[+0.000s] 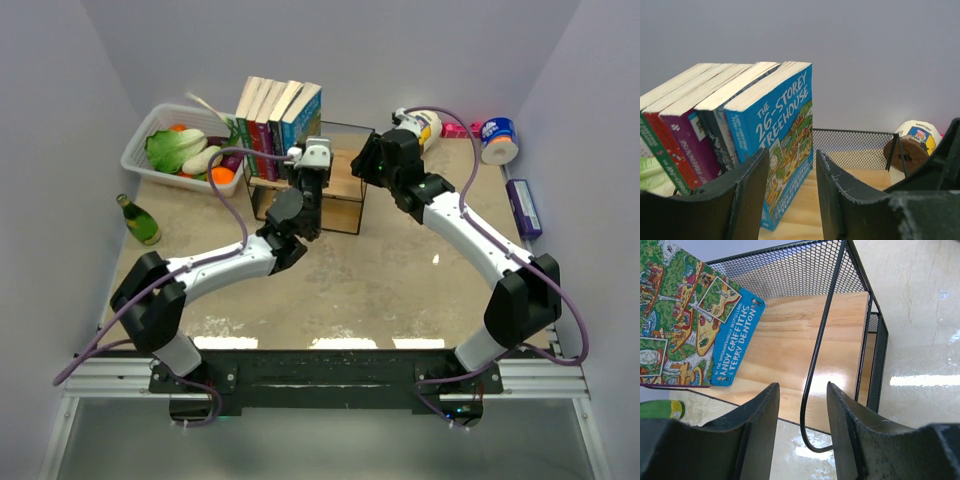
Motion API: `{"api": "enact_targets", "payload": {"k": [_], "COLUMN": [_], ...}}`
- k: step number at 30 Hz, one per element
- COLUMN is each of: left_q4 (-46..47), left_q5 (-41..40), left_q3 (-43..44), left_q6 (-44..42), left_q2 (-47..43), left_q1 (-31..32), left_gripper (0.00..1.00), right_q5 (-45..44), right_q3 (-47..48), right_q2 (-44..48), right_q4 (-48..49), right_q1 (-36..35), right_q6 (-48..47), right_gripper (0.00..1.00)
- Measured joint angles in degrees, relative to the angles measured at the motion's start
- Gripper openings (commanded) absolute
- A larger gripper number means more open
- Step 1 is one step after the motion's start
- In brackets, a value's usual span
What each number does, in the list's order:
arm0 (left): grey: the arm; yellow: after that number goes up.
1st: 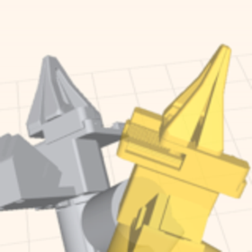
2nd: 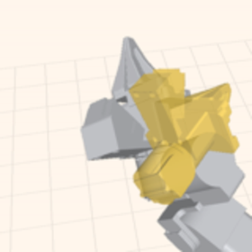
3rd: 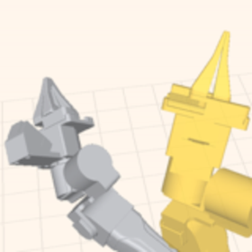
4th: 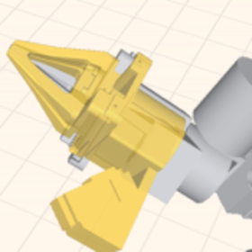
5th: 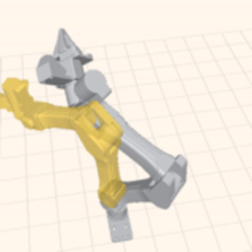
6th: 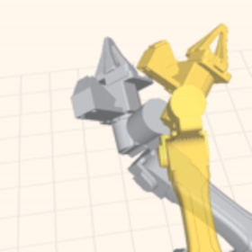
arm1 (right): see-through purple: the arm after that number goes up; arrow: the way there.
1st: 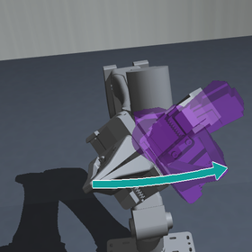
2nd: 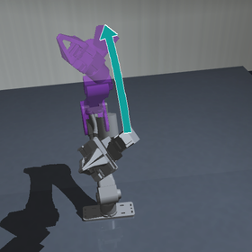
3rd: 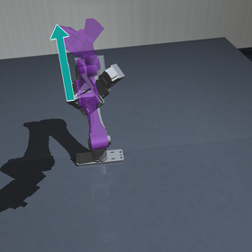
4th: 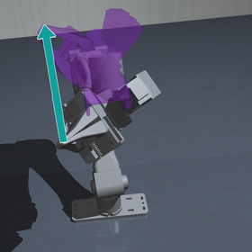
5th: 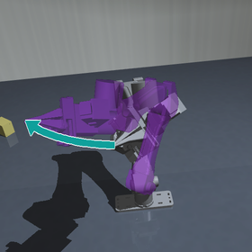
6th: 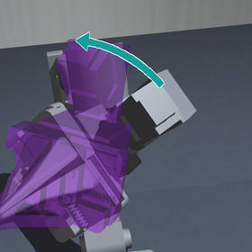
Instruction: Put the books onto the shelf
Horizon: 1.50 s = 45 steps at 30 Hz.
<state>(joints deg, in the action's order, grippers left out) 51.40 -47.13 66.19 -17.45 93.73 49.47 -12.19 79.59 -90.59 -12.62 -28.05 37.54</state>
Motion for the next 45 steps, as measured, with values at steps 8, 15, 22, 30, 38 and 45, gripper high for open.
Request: {"api": "enact_targets", "payload": {"k": [8, 15, 22, 30, 38, 45], "left_q4": [-7.93, -23.37, -26.93, -11.72, 12.55, 19.98], "left_q5": [-5.14, -3.96, 6.16, 21.24, 31.12, 35.82], "left_q3": [-9.90, -17.07, -27.71, -38.84, -40.98, -39.50], "left_q6": [6.67, 28.28, 46.93, 60.35, 66.97, 68.85], "left_q2": [-15.69, -31.34, -32.41, -26.99, -10.51, -1.22], "left_q1": [2.12, -5.57, -17.66, -28.44, -30.36, -31.01], "left_gripper": [0.14, 0.00, 0.00, 0.00, 0.00, 0.00], "right_q5": [0.24, 1.22, 1.31, 1.44, 1.73, 1.75], "right_q3": [-0.42, -1.20, -1.22, -1.22, -1.22, -1.38], "right_q2": [0.00, 0.00, 0.00, 0.00, -0.02, -0.02], "right_q4": [0.20, 0.24, 0.42, 0.66, 0.79, 0.96], "right_q1": [0.00, 0.00, 0.00, 0.00, 0.00, 0.02], "right_q6": [0.00, 0.00, 0.00, 0.04, 0.04, 0.07], "right_gripper": [0.47, 0.46, 0.45, 0.37, 0.19, 0.09]}}
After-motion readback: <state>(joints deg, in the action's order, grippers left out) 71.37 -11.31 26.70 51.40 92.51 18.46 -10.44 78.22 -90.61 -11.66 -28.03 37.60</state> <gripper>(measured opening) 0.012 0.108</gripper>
